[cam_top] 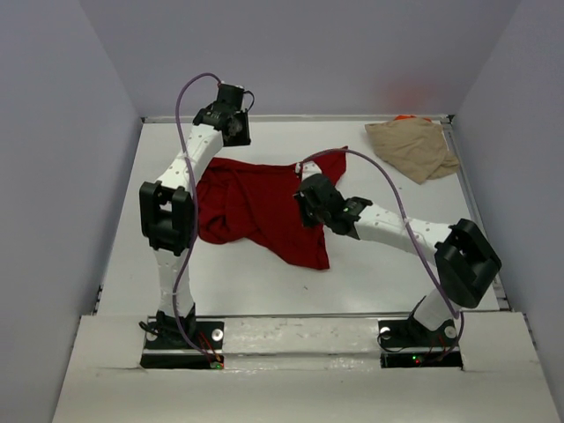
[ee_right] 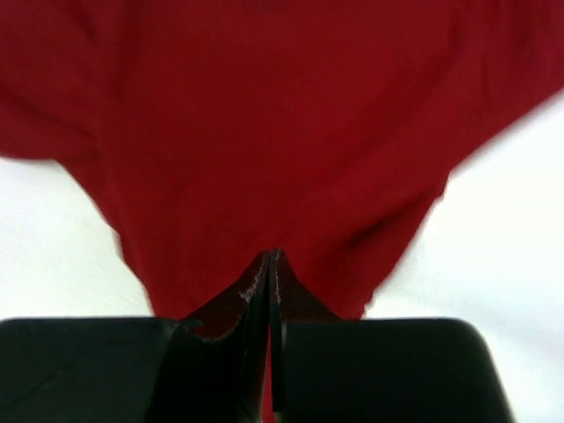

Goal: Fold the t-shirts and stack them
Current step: Flatten the tshirt out

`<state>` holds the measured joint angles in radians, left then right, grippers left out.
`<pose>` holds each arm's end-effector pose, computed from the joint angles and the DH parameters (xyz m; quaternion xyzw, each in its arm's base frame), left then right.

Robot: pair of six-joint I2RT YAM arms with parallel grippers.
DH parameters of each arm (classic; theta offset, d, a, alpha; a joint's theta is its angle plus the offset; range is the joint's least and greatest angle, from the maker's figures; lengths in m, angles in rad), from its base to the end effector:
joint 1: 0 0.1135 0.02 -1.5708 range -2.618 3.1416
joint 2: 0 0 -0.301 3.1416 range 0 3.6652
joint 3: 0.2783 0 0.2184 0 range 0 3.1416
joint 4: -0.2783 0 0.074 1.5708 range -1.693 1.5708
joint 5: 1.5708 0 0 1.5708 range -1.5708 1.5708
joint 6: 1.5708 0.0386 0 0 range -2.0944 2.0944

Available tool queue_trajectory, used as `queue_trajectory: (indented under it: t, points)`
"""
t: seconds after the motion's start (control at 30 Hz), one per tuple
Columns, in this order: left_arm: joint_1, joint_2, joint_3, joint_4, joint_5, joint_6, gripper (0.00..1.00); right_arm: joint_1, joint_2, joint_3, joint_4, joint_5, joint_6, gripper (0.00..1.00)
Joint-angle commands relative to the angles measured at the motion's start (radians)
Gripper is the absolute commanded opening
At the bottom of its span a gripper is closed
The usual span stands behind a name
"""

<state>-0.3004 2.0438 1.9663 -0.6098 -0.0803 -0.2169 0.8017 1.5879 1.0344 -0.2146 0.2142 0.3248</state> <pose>0.4385 -0.1326 0.3537 0.0206 0.9032 -0.0742 0.4222 0.2254 0.2211 0.2775 -0.1756 0.8992 0.1242 0.3810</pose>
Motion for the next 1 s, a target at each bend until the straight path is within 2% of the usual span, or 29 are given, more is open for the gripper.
queue_trajectory:
  t: [0.0, 0.07, 0.1, 0.13, 0.2, 0.27, 0.43, 0.47, 0.5, 0.53, 0.6, 0.97]
  points:
    - [-0.011, -0.039, -0.009, 0.015, 0.002, 0.022, 0.41, 0.05, 0.03, 0.198, -0.04, 0.12, -0.117, 0.16]
    - [-0.013, -0.04, -0.017, 0.021, 0.004, 0.022, 0.41, 0.05, 0.056, 0.242, -0.051, 0.094, -0.13, 0.31]
    - [-0.013, -0.04, -0.017, 0.021, 0.004, 0.022, 0.41, 0.05, 0.095, 0.262, -0.06, 0.079, -0.151, 0.45]
    - [-0.013, -0.04, -0.017, 0.022, 0.005, 0.022, 0.41, 0.05, 0.119, 0.303, -0.066, 0.03, -0.159, 0.53]
    - [-0.016, -0.043, -0.02, 0.024, 0.007, 0.021, 0.41, 0.05, 0.197, 0.331, -0.072, -0.012, -0.187, 0.6]
    - [-0.016, -0.046, -0.024, 0.028, 0.011, 0.017, 0.4, 0.05, 0.25, 0.366, -0.075, -0.067, -0.202, 0.6]
    - [-0.02, -0.062, -0.041, 0.042, 0.02, 0.019, 0.4, 0.05, 0.36, 0.377, -0.043, -0.171, -0.213, 0.47]
    - [-0.02, -0.063, -0.047, 0.045, 0.025, 0.017, 0.4, 0.041, 0.385, 0.374, -0.029, -0.206, -0.198, 0.41]
    - [-0.02, -0.063, -0.049, 0.047, 0.028, 0.017, 0.4, 0.04, 0.391, 0.371, -0.022, -0.22, -0.187, 0.41]
    - [-0.02, -0.065, -0.055, 0.048, 0.03, 0.017, 0.4, 0.025, 0.394, 0.365, -0.008, -0.245, -0.182, 0.23]
    - [-0.02, -0.069, -0.064, 0.059, 0.031, 0.017, 0.4, 0.025, 0.394, 0.358, -0.005, -0.23, -0.179, 0.0]
    - [-0.023, -0.068, -0.084, 0.065, 0.028, 0.022, 0.4, -0.018, 0.446, 0.392, -0.046, -0.239, -0.193, 0.0]
